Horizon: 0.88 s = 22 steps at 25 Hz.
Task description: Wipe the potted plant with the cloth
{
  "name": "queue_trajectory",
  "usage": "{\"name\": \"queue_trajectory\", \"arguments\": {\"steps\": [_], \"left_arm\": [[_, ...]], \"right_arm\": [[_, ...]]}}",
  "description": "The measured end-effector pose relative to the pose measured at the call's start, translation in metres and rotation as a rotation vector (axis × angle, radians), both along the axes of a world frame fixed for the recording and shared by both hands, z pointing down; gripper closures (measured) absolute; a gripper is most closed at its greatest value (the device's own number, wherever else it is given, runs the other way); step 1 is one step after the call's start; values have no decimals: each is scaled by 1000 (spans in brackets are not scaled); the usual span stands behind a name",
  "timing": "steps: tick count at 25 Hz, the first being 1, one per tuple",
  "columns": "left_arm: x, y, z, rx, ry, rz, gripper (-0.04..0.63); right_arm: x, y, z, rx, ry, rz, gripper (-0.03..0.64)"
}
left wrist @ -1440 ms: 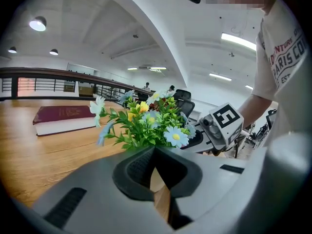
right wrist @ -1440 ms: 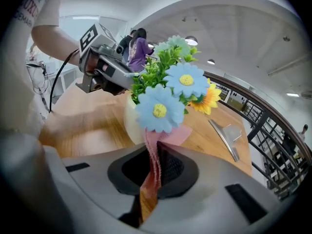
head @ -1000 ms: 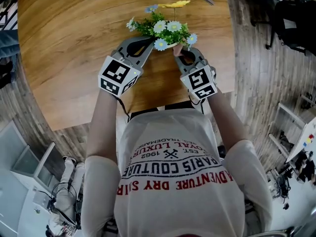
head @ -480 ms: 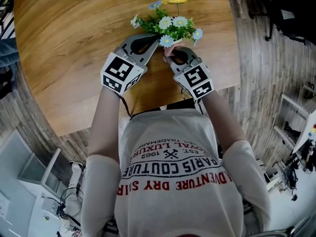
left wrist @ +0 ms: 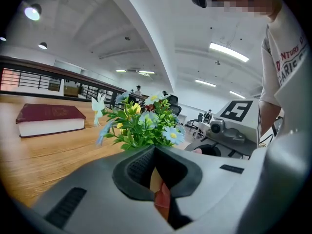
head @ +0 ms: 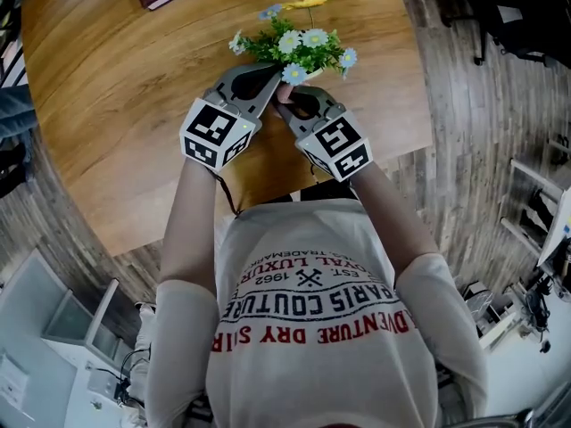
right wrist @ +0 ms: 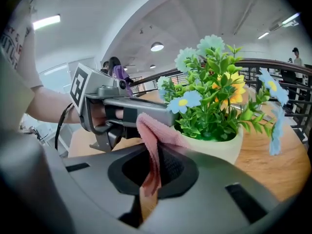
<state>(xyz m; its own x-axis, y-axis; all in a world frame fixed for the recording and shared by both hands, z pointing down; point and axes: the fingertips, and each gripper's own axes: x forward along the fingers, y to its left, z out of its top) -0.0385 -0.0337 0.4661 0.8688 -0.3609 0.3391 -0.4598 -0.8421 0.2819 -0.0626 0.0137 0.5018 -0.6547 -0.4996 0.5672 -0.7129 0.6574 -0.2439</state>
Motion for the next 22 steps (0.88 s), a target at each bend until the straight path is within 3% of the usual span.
{"name": "queue_trajectory", "arguments": {"steps": [6,16,19,22], "left_arm": [[-1,-1,-1,-1,-7,-86,580],[2,8,3,-22,14,-321,580],[1,6,2,-35,10,-378,580],[3,5,2,-21,-27,-408,580]], "right_arm": [[31,14,3,-32,20,20,581],[151,-3,17,-58,170,44,581],[170,-26,14,-23,206,-2,580],[171,-55,9,44,237,-112,580]]}}
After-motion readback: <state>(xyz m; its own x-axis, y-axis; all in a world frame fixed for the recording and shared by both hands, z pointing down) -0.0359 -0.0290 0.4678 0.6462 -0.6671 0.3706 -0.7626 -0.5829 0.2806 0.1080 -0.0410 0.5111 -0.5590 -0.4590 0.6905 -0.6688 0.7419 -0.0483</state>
